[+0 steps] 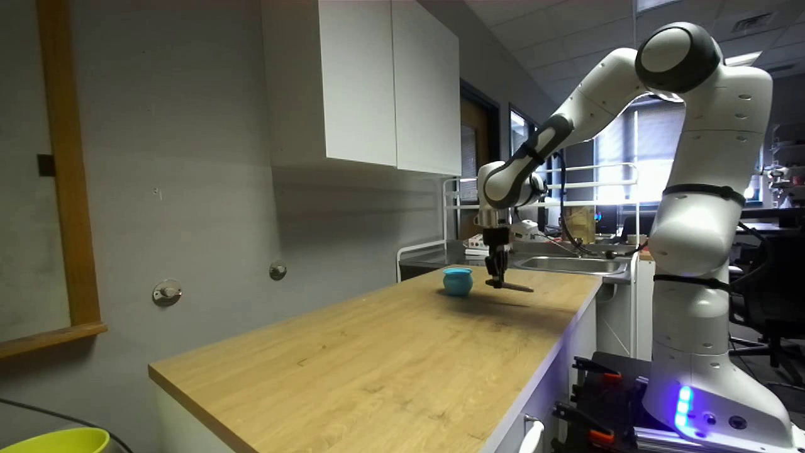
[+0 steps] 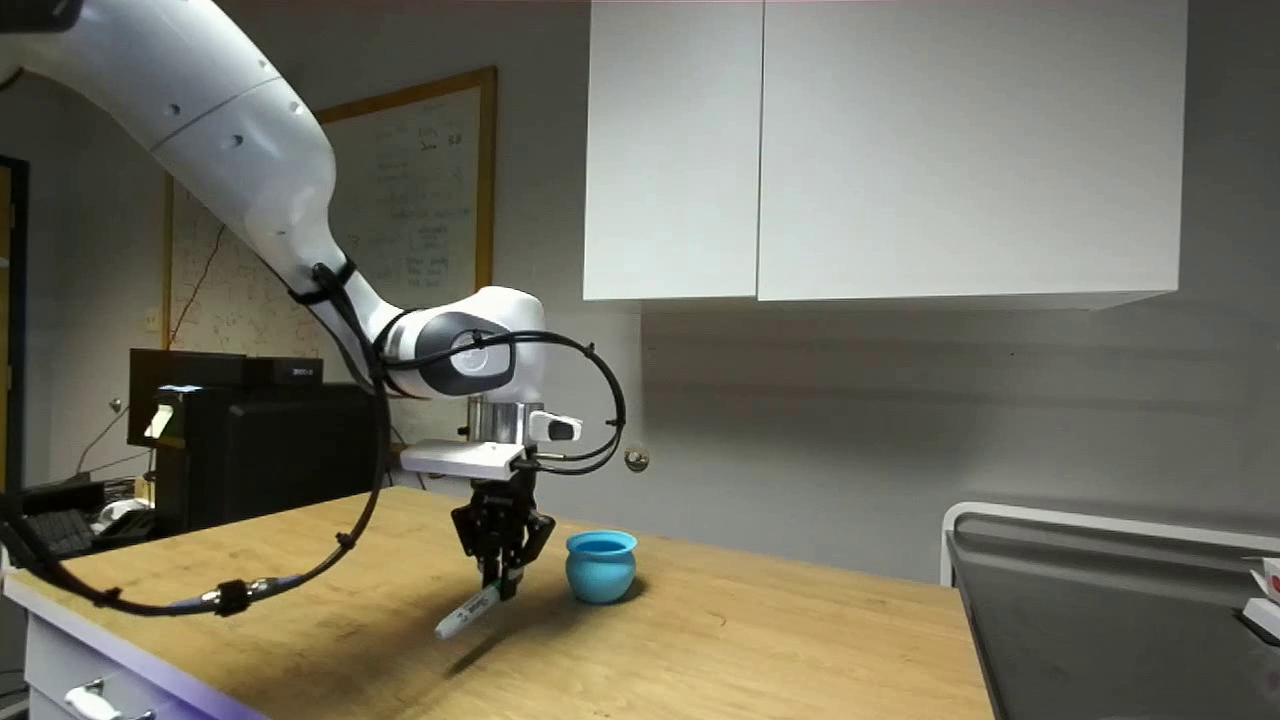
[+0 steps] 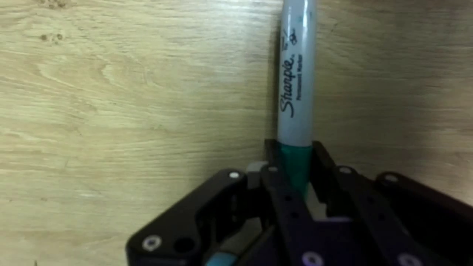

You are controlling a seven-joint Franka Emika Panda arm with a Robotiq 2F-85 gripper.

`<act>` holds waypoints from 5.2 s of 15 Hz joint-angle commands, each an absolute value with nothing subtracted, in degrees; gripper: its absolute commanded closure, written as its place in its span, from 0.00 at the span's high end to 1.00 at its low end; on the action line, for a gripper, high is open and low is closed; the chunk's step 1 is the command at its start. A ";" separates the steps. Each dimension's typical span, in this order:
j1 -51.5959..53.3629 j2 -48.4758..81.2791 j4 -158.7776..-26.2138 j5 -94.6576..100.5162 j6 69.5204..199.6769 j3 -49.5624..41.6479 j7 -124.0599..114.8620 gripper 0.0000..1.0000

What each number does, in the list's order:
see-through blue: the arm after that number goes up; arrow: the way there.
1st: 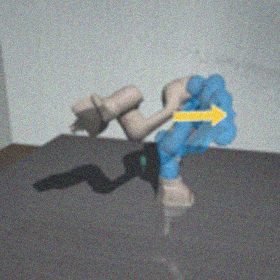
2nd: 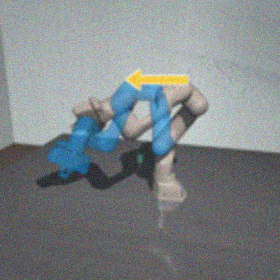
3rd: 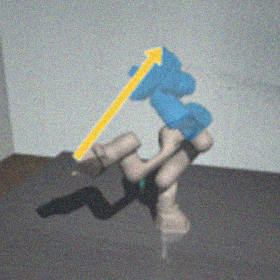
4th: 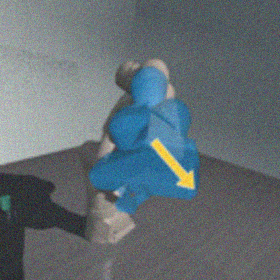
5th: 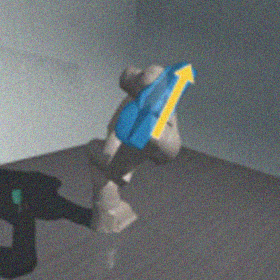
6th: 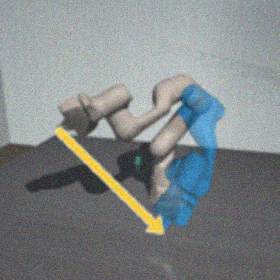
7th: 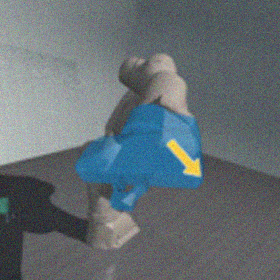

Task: Put the pen in the bowl

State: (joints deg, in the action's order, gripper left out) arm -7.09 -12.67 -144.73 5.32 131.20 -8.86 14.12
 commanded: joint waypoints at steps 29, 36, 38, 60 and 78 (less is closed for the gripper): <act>-14.92 1.20 -125.79 43.39 157.66 2.65 -41.59 0.08; -14.78 7.56 -121.42 49.49 158.04 0.70 -46.43 0.08; -14.71 8.74 -120.57 50.35 158.21 0.11 -47.26 0.08; -13.57 6.36 -124.71 61.14 160.60 -2.73 -63.85 0.18; -2.60 -15.83 -145.58 29.14 154.67 -7.60 -34.40 1.00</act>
State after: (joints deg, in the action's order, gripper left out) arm -10.37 -11.29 -140.57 40.12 158.03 -3.28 -45.65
